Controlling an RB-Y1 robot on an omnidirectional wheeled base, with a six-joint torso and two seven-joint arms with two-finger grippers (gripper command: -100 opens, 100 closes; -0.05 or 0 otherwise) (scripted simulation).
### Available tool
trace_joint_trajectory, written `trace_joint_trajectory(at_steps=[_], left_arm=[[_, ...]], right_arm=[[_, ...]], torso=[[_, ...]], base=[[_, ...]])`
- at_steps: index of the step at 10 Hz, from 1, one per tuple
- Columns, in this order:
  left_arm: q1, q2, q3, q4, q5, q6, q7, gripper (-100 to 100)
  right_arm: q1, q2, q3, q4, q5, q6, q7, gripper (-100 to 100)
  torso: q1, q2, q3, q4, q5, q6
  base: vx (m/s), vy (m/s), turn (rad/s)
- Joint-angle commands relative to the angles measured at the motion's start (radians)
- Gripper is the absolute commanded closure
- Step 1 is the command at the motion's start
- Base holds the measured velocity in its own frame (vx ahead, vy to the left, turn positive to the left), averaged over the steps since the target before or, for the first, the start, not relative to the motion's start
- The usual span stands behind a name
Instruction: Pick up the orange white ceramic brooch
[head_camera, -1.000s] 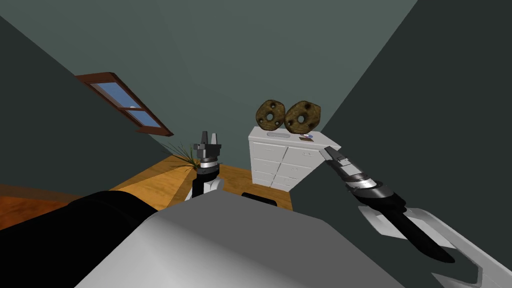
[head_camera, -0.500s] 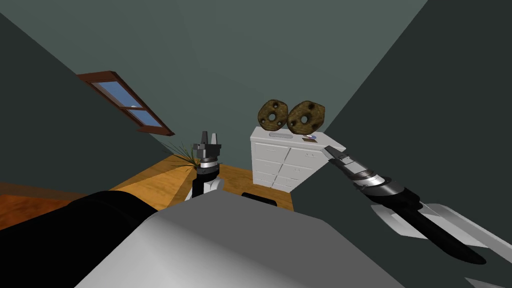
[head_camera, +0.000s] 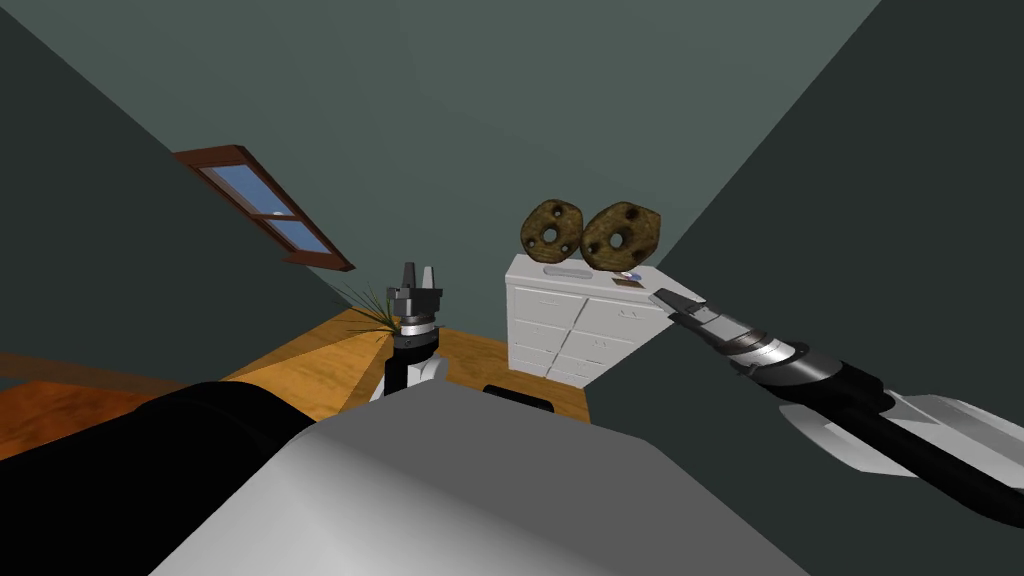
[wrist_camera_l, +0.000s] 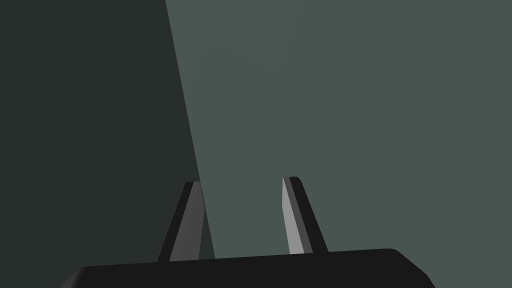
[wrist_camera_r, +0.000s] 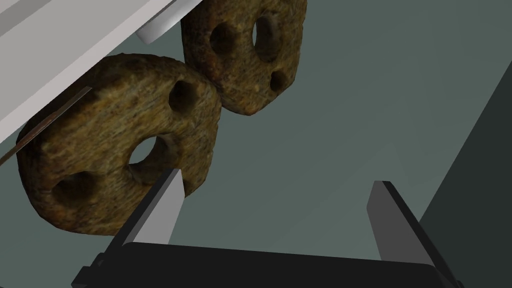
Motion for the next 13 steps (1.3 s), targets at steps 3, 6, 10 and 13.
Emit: trace_joint_trajectory(at_steps=[3,6,10,13], left_arm=[[0.000,0.000,0.000,0.000,0.000,0.000,0.000,0],[0.000,0.000,0.000,0.000,0.000,0.000,0.000,0],[0.000,0.000,0.000,0.000,0.000,0.000,0.000,0],[0.000,0.000,0.000,0.000,0.000,0.000,0.000,0]], right_arm=[[0.006,-0.100,-0.031,0.043,0.009,-0.032,-0.034,-100],[0.014,-0.190,-0.059,0.079,0.018,-0.058,-0.063,-100],[0.024,-0.302,-0.087,0.115,0.029,-0.084,-0.090,-100],[0.035,-0.394,-0.115,0.150,0.042,-0.112,-0.116,-100]], torso=[[-0.002,0.001,0.000,0.000,-0.001,0.000],[-0.001,0.000,0.000,0.000,0.000,0.000],[-0.002,0.001,0.000,0.000,-0.001,0.000],[-0.002,0.000,0.000,0.000,-0.001,0.000]], base=[[0.011,0.014,0.017],[0.017,0.019,0.036],[0.015,0.012,0.022],[0.020,0.007,0.027]])
